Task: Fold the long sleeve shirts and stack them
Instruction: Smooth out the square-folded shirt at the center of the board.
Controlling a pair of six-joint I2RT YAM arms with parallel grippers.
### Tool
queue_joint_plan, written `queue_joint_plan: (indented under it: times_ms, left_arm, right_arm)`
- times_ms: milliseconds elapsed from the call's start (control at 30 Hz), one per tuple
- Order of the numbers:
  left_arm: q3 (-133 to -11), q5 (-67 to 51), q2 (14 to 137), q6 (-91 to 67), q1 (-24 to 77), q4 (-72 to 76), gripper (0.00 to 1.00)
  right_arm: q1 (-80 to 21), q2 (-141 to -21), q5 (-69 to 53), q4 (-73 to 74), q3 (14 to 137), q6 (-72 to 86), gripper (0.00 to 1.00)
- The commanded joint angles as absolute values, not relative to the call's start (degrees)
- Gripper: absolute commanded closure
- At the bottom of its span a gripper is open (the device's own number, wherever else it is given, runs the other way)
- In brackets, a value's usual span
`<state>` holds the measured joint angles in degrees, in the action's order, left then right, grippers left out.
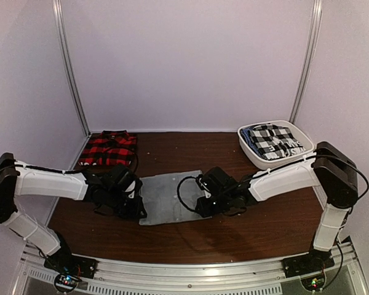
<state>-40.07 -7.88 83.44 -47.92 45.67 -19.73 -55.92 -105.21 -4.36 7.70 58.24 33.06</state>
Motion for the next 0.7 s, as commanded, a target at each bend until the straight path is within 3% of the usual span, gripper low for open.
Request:
queue_joint_plan:
  times_ms: [0, 233, 667]
  left_arm:
    - [-43.0, -5.3, 81.0, -46.2, 42.7, -23.4, 0.76]
    - [-45.1, -6.4, 82.6, -43.1, 38.2, -22.9, 0.75]
    - [-46.8, -9.5, 88.5, -41.8, 33.6, -19.5, 0.69]
  right_arm:
    - [-56.3, -101.1, -2.5, 9.2, 55.9, 35.3, 0.66]
    - [-56.6, -96.8, -2.9, 7.6, 53.1, 36.7, 0.65]
    - [-59.6, -100.1, -3.9, 4.7, 49.4, 39.4, 0.65]
